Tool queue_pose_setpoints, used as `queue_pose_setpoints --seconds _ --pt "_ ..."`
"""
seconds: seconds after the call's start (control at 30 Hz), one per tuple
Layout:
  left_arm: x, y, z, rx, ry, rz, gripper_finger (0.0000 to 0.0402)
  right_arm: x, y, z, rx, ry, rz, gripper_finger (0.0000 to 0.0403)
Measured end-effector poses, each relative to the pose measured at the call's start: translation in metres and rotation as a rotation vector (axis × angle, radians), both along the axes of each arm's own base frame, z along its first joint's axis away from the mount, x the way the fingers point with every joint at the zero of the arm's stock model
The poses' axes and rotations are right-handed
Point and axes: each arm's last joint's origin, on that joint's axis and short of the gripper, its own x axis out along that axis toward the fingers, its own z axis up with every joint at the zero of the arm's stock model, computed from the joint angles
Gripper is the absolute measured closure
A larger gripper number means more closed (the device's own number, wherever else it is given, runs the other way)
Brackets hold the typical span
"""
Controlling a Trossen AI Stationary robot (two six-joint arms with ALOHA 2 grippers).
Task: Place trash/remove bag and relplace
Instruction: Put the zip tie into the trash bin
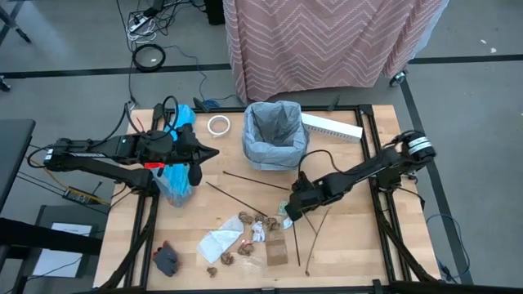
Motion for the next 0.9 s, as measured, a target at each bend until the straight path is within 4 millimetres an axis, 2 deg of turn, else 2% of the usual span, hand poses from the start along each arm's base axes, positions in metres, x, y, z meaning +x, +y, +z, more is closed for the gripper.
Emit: queue_pose_setpoints --seconds 0.17,0.3,0.4,0.5,0.6,0.7,0.8,0.9 --pt "0.000 0.000 0.000 0.002 0.001 0.000 0.0387 -0.015 0.008 0.037 0.025 -0.136 -0.006 0.0403" --pt "0.000 0.000 0.000 0.008 0.000 0.014 0.0387 -0.025 0.018 0.070 0.026 -0.334 0.084 0.0403" --pt "0.000 0.000 0.000 0.008 -0.001 0.015 0.0387 -0.027 0.022 0.105 -0.035 -0.563 0.150 0.0403" --pt "0.000 0.001 0.000 0.009 -0.001 0.017 0.0387 -0.026 0.016 0.146 -0.143 -0.718 0.196 0.0403" --pt "0.000 0.001 0.000 0.014 -0.001 0.028 0.0387 -0.025 0.001 0.182 -0.367 -0.782 0.182 0.0403" --pt "0.000 0.002 0.000 0.022 -0.002 0.051 0.0387 -0.022 -0.023 0.209 -0.631 -0.768 0.133 0.0403" --pt "0.000 0.002 0.000 0.024 -0.004 0.056 0.0387 -0.018 -0.054 0.225 -0.842 -0.712 0.100 0.0403" --pt "0.000 0.002 0.001 0.024 -0.005 0.056 0.0387 -0.016 -0.086 0.231 -0.991 -0.644 0.067 0.0403"
